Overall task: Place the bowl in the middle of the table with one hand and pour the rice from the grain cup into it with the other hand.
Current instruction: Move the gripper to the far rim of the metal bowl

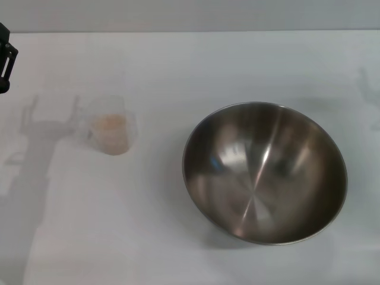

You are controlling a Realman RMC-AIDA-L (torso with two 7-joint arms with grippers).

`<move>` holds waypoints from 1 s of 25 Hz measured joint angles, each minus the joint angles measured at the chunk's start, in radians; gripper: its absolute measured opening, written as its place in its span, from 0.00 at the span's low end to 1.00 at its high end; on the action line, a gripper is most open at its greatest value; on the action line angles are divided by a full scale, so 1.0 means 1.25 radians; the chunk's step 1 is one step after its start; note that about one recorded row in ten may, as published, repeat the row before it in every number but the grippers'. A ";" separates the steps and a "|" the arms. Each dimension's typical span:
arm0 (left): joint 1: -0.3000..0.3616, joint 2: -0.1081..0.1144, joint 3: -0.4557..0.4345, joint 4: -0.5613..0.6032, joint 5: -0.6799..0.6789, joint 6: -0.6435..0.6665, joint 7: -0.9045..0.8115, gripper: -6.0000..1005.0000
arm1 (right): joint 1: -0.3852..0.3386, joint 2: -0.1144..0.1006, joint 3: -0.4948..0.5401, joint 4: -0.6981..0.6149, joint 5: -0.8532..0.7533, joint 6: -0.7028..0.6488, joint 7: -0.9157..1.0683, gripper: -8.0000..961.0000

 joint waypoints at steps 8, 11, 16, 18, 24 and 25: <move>-0.001 0.000 -0.001 0.000 -0.001 -0.001 0.000 0.85 | 0.004 0.000 0.000 0.000 0.000 0.003 0.000 0.84; -0.001 0.000 -0.001 0.000 -0.002 -0.001 0.000 0.85 | 0.007 0.000 -0.001 0.000 0.000 0.005 0.001 0.84; -0.001 0.000 -0.003 0.000 -0.002 -0.001 0.000 0.85 | 0.003 -0.029 -0.083 0.050 -0.001 0.081 0.132 0.84; -0.001 0.000 -0.003 0.000 -0.002 0.000 0.000 0.85 | -0.013 -0.071 -0.133 0.115 -0.025 0.150 0.254 0.84; -0.001 0.002 -0.003 0.000 -0.002 0.003 0.000 0.85 | -0.057 -0.195 -0.172 0.278 -0.207 0.215 0.522 0.84; -0.001 0.002 -0.003 0.000 -0.002 0.004 0.000 0.85 | -0.060 -0.222 -0.194 0.299 -0.215 0.216 0.557 0.84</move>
